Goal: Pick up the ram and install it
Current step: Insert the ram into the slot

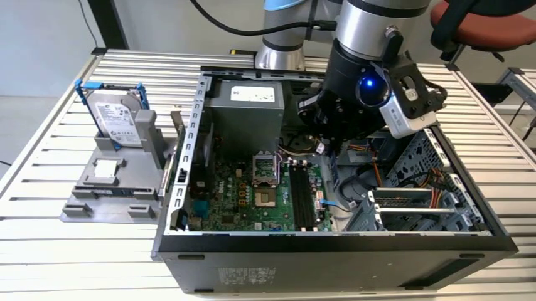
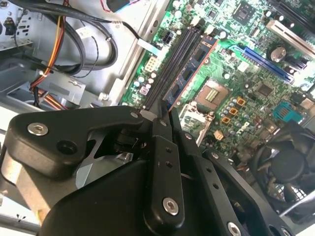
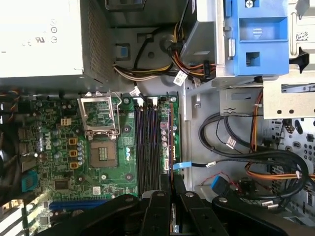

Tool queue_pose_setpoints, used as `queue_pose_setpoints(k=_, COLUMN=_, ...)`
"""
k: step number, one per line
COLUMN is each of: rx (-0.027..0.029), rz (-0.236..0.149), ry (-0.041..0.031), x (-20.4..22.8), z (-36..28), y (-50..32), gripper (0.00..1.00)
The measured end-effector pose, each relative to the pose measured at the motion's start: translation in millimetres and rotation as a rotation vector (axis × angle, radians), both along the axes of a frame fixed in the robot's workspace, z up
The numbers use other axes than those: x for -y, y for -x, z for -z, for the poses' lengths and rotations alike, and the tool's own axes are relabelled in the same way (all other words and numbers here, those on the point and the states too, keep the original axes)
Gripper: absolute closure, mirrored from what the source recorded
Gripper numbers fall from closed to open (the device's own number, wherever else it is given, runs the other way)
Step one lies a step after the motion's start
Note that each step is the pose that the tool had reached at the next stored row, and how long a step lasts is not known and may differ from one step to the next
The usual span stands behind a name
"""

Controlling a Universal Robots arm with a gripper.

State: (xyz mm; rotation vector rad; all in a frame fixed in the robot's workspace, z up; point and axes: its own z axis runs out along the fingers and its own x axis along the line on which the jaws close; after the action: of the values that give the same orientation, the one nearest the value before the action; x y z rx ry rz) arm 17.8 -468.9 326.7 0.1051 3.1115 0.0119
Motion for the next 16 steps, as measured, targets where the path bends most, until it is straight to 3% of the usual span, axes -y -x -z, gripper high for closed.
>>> queue_pose_setpoints(k=16, rx=-0.0001, rz=0.000, ry=0.0000, x=-3.1, z=29.0, y=6.0, gripper=1.00)
